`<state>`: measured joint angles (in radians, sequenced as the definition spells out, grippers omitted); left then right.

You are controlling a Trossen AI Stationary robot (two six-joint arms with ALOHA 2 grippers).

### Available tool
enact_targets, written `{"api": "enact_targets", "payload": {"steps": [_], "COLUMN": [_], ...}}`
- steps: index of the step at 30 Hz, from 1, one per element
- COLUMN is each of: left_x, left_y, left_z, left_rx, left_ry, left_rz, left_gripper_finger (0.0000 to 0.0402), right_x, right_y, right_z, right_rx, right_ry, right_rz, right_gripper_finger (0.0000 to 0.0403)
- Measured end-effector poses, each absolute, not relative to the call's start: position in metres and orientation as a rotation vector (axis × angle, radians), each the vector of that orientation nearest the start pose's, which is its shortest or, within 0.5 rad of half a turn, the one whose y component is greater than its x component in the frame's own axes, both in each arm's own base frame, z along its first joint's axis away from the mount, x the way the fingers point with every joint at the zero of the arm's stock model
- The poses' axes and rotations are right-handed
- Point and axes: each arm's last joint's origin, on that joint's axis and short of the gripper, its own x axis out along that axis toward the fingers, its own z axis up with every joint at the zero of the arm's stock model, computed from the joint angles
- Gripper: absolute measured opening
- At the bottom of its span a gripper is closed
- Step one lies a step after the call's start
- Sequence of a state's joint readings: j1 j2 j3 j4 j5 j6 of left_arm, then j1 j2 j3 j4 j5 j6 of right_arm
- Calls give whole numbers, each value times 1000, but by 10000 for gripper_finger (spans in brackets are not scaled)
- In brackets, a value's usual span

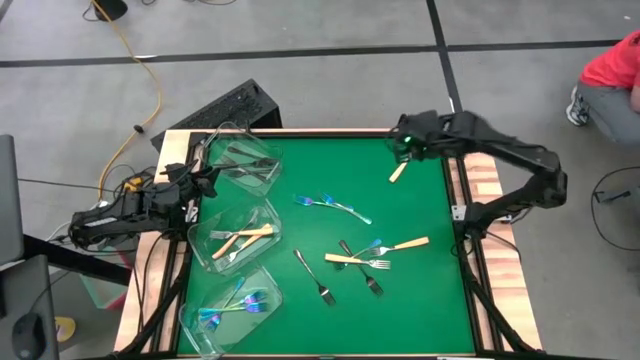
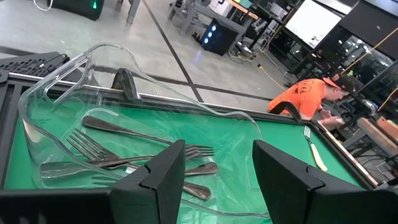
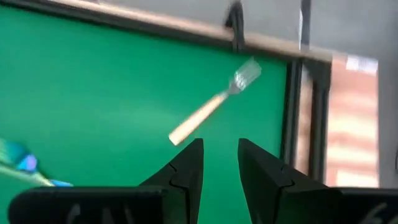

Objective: Sort silverware by color (type)
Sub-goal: Put the orange fork into the middle transparent bin

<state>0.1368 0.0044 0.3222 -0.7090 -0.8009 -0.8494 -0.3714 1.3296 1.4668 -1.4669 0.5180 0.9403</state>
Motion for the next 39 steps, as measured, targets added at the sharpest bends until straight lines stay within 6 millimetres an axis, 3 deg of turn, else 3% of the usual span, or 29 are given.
{"api": "enact_targets", "payload": {"steps": [6,13,20,27,30,39], "left_x": [48,47,47,47,47,47], "left_y": [28,28,28,28,28,28], "left_z": [205,203,203,203,203,203], "left_rx": [-643,-636,-659,-663,-661,-650], "left_ry": [-31,-21,-33,-34,-34,-38], "left_rz": [1020,1032,1033,1030,1033,1049], "left_gripper_finger": [172,172,172,172,172,172], "right_x": [181,176,188,181,184,198], "right_y": [-101,-114,-135,-144,-147,-154], "right_z": [295,240,210,173,161,160], "right_rx": [799,1041,1121,1259,1291,1290], "right_ry": [967,746,516,501,503,428], "right_rz": [-1526,-1619,-1565,-1786,-1797,-1685], "right_gripper_finger": [120,121,121,121,121,123]}}
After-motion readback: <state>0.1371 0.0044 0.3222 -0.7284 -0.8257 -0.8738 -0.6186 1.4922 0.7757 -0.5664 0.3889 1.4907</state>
